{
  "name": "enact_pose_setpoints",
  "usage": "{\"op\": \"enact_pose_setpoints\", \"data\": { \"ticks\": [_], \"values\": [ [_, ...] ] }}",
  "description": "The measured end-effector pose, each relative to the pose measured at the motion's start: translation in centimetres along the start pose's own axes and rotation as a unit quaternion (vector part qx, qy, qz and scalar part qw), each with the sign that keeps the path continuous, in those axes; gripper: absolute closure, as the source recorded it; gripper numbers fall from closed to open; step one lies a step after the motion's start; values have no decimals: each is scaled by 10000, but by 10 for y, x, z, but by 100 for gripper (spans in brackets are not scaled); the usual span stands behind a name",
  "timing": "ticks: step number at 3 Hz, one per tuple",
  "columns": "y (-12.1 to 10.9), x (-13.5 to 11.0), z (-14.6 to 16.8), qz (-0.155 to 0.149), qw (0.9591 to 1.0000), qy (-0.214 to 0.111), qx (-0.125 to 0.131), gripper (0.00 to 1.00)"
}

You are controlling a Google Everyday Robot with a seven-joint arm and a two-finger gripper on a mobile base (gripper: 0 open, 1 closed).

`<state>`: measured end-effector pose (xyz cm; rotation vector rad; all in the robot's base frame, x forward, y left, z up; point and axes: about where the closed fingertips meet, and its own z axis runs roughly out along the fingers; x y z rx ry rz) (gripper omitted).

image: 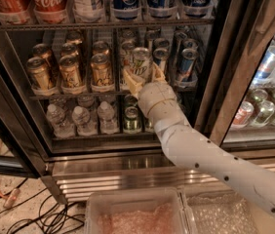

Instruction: Pick 7up can from middle shelf of fridge

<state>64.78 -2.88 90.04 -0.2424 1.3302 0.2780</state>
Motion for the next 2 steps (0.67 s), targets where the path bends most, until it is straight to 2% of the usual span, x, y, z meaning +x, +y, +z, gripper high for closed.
{"op": "enact_pose_setpoints", "data": {
  "ticks": [2],
  "values": [
    [25,-42,-64,191,9991,269,-273,100]
  ]
}}
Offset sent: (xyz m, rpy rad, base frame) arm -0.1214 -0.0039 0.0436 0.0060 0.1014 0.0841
